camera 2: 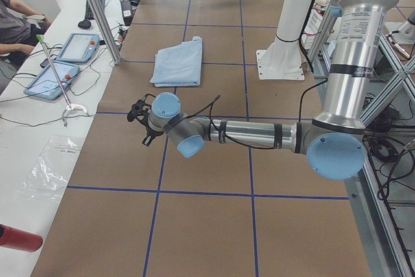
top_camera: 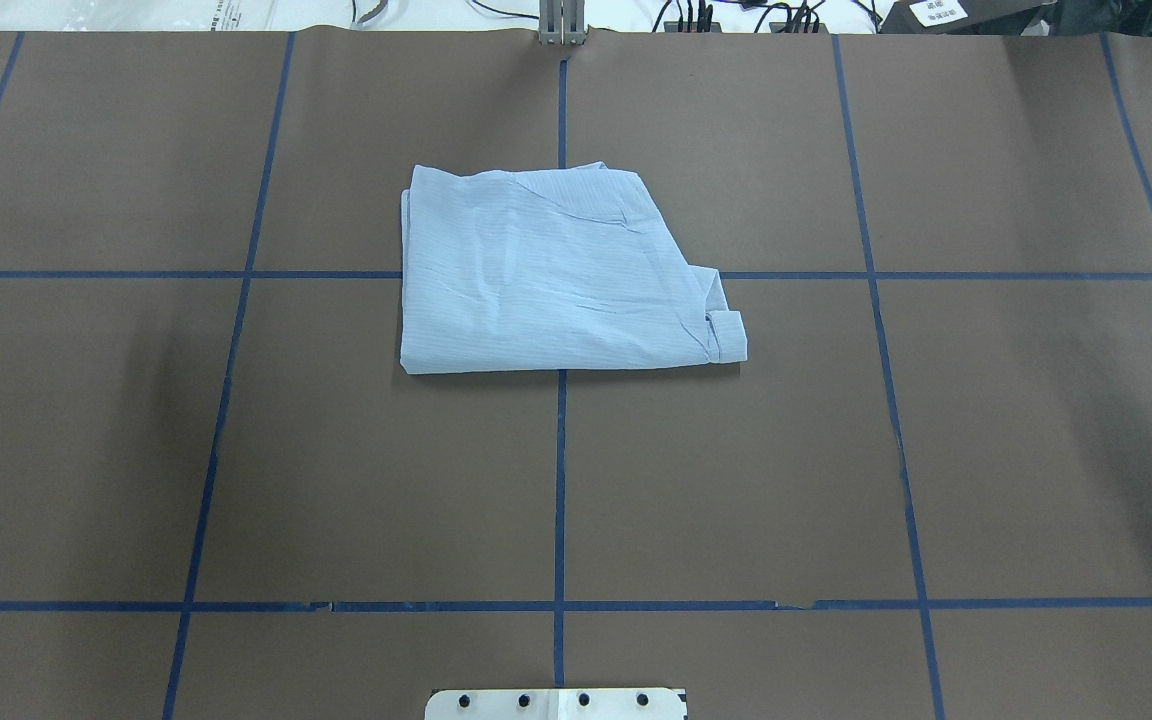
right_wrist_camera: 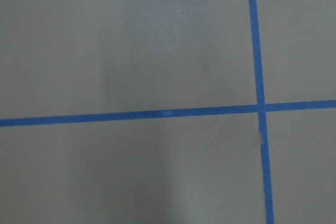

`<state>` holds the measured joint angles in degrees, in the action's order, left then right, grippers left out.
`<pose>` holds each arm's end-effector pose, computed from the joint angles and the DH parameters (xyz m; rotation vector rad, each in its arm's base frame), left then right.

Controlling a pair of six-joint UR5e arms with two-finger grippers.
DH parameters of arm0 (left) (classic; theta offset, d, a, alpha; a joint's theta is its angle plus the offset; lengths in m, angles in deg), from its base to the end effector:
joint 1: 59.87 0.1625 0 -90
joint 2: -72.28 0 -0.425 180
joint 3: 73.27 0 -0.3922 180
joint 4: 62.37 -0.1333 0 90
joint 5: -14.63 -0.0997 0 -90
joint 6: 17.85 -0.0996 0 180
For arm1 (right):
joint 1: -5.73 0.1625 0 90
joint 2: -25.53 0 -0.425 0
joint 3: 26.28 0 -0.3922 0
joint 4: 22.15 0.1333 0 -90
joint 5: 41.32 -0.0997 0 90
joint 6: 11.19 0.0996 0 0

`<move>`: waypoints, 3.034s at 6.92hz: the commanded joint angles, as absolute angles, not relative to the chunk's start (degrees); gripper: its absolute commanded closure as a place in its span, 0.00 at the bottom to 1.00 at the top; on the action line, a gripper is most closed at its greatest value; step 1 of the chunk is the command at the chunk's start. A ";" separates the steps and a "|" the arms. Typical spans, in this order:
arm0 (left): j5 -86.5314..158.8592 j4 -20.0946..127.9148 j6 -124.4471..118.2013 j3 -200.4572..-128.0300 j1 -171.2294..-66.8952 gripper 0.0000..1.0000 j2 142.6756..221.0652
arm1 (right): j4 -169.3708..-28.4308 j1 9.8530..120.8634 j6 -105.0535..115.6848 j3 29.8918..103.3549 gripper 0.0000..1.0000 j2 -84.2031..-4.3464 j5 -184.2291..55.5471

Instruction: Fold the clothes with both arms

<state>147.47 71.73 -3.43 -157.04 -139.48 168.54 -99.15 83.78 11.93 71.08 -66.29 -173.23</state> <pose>0.0367 -0.5636 0.5678 0.5629 0.8493 0.2235 -0.0372 -0.4981 0.5880 0.0762 -0.7840 0.0664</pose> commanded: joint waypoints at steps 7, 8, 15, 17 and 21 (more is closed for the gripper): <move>147.70 58.30 -15.04 -158.97 -144.42 0.00 169.13 | -108.72 84.83 0.33 71.37 0.00 -62.88 -174.30; 147.52 58.39 -15.48 -158.97 -144.50 0.00 169.57 | -108.38 84.65 0.24 70.32 0.00 -62.10 -174.56; 147.70 58.39 -14.86 -160.55 -144.68 0.00 168.08 | -108.12 84.83 -0.03 69.42 0.00 -62.09 -176.84; 147.78 58.48 -14.87 -161.60 -144.77 0.00 166.86 | -108.02 84.83 0.33 72.75 0.00 -62.62 -176.85; 147.70 58.66 -14.95 -166.51 -144.59 0.00 164.56 | -108.02 84.83 0.33 75.22 0.00 -63.06 -178.33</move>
